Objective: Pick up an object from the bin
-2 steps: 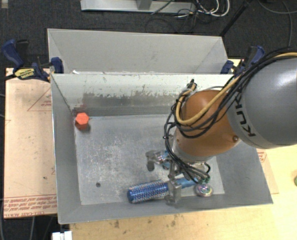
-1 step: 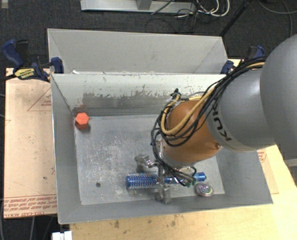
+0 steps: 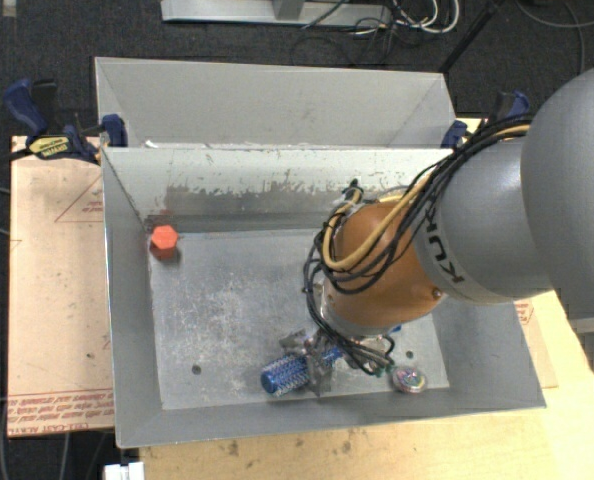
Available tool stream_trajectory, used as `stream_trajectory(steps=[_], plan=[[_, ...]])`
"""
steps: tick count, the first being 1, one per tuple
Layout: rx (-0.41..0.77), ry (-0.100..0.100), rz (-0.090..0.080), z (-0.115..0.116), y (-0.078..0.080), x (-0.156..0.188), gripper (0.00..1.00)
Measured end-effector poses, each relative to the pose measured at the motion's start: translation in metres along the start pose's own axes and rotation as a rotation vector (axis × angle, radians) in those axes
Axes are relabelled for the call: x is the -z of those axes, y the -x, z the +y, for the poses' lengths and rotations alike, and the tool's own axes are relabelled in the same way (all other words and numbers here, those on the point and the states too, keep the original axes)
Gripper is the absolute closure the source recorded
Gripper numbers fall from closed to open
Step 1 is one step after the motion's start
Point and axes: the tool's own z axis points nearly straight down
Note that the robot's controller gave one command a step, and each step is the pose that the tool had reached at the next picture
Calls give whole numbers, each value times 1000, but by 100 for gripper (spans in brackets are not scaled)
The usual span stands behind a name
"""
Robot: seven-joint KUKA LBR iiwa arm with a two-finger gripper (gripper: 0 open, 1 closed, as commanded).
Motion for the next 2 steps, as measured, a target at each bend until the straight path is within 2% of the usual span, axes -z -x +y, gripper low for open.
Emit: stream_trajectory(steps=[1,2], plan=[[-14,-5,-10,-29,33,103,100],[22,-4,-7,-19,14,173,100]])
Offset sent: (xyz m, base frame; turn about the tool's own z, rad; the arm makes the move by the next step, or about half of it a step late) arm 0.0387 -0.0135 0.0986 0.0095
